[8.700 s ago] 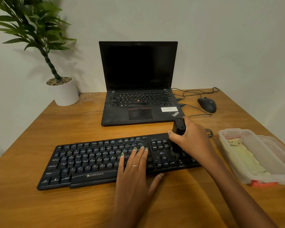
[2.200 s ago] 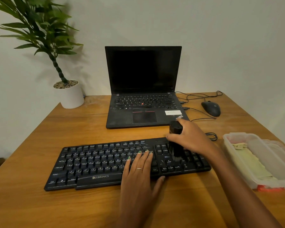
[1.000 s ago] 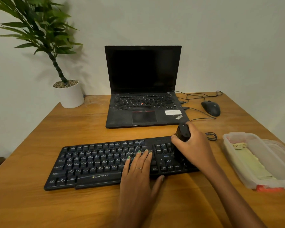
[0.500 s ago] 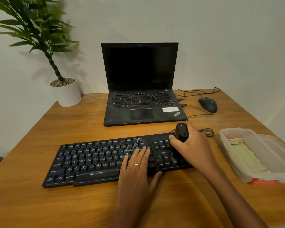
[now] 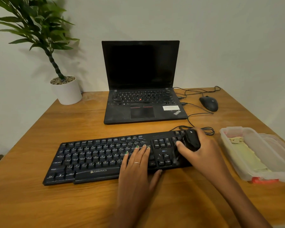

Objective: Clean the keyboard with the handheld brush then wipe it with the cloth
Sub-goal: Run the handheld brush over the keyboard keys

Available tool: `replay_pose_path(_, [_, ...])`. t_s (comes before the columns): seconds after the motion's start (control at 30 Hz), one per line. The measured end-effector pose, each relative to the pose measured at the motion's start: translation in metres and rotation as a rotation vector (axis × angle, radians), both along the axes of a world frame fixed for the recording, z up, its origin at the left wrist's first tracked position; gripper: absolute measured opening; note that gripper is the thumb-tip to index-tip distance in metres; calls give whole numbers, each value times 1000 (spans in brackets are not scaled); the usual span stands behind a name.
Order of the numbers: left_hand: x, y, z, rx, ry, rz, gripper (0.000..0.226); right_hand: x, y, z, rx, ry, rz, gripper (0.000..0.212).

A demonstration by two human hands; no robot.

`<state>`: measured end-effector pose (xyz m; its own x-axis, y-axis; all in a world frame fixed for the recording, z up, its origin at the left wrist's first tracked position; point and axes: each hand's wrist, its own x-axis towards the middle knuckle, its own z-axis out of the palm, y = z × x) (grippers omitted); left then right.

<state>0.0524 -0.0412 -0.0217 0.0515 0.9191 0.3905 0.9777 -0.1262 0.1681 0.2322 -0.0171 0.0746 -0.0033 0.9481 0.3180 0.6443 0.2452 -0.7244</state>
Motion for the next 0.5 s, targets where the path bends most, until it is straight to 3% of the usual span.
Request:
replay_pose_path(0.17, [2, 0, 1, 32, 10, 5, 70, -1, -15, -5, -19, 37, 79, 19])
replay_pose_path(0.3, [1, 0, 1, 36, 20, 3, 70, 3, -16, -7, 67, 111, -19, 18])
replay_pose_path(0.43, [1, -1, 2, 56, 26, 7, 70, -2, -27, -11, 22, 42, 75, 19])
replay_pose_path(0.5, [1, 0, 1, 44, 27, 7, 70, 5, -22, -8, 53, 93, 23, 18])
